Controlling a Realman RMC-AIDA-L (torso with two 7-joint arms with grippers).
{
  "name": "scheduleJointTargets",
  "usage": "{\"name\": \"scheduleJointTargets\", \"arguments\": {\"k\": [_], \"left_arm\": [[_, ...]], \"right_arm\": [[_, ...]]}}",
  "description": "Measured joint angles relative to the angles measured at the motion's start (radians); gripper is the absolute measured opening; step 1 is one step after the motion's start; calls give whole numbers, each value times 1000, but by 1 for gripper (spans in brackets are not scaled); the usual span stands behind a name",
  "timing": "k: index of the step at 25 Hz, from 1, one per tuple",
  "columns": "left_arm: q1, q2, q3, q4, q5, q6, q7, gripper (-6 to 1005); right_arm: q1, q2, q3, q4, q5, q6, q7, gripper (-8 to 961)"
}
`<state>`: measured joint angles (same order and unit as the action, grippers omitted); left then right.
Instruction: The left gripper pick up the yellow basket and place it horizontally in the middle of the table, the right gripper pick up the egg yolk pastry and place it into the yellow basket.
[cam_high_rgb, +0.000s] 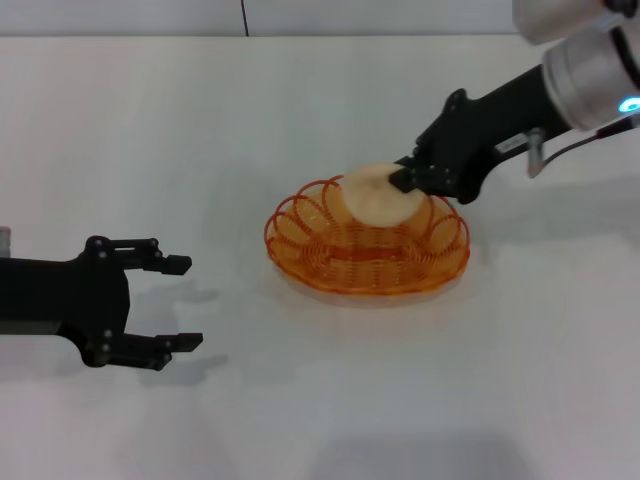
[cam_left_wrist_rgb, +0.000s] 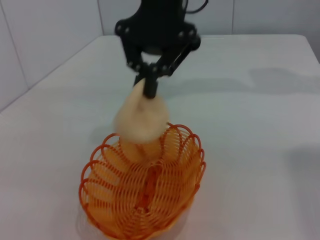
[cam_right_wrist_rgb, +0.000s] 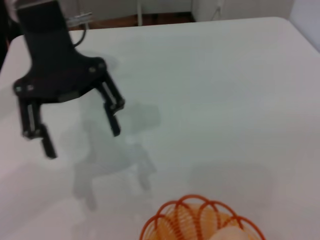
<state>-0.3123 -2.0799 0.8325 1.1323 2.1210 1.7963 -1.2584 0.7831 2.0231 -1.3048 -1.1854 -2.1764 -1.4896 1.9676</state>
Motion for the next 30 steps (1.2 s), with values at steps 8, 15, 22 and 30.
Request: {"name": "scheduleJointTargets", "arguments": {"k": [8, 15, 22, 30], "left_arm": [[-5, 4, 6, -2, 3, 0, -25, 796], [-15, 6, -3, -11, 1, 0, -27, 795], [-32, 12, -4, -46, -1, 0, -26, 795], [-81, 30, -19, -128, -2, -1, -21, 794]], "right_arm": [[-54, -3, -51, 57, 116, 114, -65, 155], [-127, -10, 7, 60, 148, 94, -157, 353], [-203, -13, 173, 187, 179, 43, -351, 648], [-209, -55, 365, 353, 190, -141, -506, 784]]}}
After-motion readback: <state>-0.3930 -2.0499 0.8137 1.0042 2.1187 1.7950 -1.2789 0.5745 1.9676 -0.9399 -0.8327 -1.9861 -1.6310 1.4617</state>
